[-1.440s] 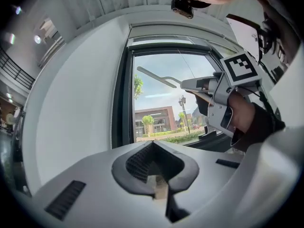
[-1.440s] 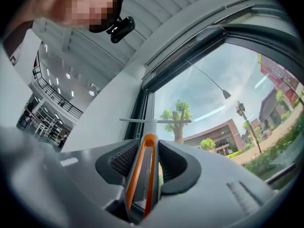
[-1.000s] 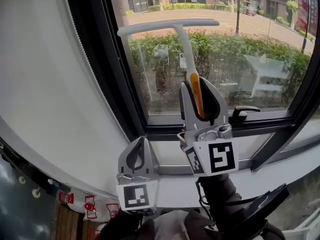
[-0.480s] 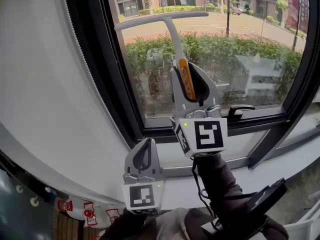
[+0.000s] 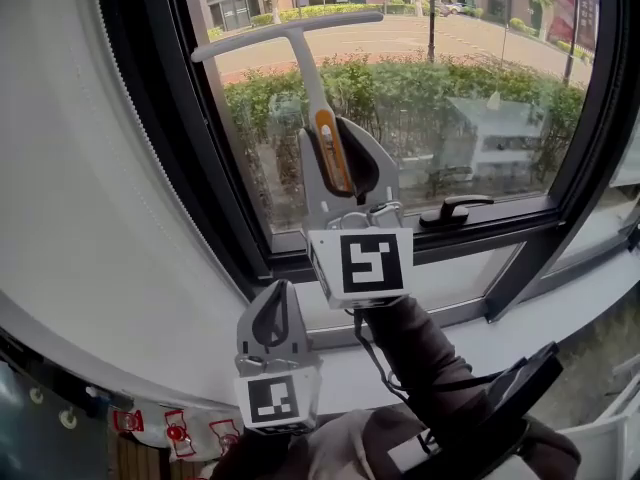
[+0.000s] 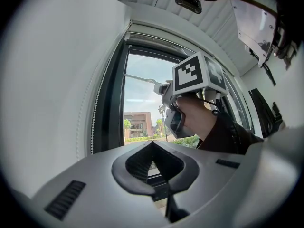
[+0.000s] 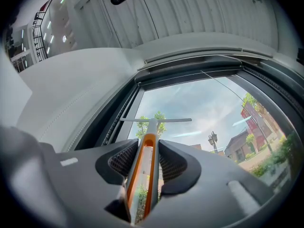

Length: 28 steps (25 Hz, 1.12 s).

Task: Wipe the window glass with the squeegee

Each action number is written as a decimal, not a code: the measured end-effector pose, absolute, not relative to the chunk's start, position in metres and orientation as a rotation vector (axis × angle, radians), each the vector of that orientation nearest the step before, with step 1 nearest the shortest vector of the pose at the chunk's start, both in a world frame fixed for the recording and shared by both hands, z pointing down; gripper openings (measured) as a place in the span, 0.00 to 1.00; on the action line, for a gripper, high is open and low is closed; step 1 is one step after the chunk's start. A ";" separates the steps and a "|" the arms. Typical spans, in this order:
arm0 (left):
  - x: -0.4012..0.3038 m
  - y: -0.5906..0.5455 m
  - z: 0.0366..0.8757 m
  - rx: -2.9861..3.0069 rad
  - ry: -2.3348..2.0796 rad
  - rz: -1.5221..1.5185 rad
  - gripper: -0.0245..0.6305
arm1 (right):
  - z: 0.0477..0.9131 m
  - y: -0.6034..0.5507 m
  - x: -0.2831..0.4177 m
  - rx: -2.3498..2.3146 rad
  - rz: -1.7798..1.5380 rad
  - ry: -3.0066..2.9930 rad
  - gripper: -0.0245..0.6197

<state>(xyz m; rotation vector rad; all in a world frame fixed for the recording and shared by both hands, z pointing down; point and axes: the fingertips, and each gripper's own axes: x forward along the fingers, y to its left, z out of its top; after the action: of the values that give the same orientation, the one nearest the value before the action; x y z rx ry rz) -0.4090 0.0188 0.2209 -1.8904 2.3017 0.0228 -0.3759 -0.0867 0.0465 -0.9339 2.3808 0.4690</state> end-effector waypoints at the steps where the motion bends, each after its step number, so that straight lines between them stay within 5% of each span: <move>1: -0.409 0.020 0.221 -1.890 2.300 0.025 0.04 | 0.046 -0.087 -0.377 -0.927 0.465 2.381 0.24; 28: -0.417 0.029 0.236 -1.898 2.331 -0.006 0.04 | 0.070 -0.085 -0.376 -0.970 0.479 2.390 0.24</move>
<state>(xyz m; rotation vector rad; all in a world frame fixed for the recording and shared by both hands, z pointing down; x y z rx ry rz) -0.4168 0.0290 0.2364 -1.8984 2.3305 -0.0062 -0.3761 -0.0852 0.0700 -0.9698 2.3902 0.4792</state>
